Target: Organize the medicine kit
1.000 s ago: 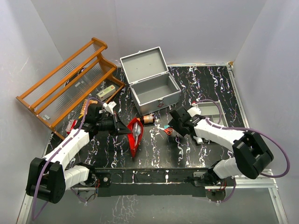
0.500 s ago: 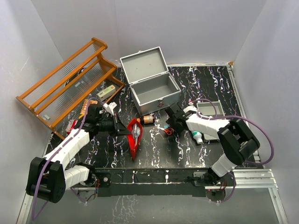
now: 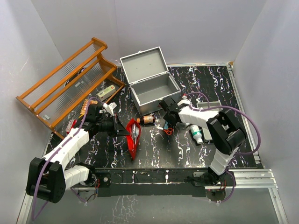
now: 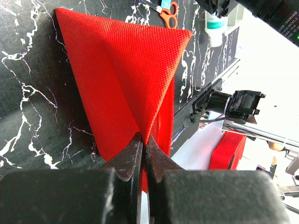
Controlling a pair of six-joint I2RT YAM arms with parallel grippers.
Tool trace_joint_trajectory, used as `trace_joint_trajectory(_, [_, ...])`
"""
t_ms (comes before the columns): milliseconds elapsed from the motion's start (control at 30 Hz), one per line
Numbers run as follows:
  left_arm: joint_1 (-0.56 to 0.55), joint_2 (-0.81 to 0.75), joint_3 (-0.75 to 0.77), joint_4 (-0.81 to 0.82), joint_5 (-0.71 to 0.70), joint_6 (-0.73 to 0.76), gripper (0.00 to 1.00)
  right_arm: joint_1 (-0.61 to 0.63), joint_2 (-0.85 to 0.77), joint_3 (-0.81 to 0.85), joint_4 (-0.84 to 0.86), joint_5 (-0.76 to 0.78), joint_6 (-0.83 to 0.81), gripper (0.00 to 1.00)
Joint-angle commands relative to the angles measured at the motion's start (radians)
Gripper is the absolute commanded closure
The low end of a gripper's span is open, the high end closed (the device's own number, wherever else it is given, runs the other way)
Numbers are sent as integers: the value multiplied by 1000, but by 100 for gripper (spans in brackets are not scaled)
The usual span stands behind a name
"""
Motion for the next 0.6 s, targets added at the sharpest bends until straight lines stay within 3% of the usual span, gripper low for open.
trace_joint_trajectory(0, [-5,-28,41,-46,-10,29,100,-3,50,35,-37,-19,-57,83])
trace_joint_trajectory(267, [-4,-32,41,-47,-11,29,100,-2,37,45,-28,-38,-151,97])
trace_joint_trajectory(567, [-5,-33,40,-37,-7,24,100,-3,-85,39,-7,-97,-247,100])
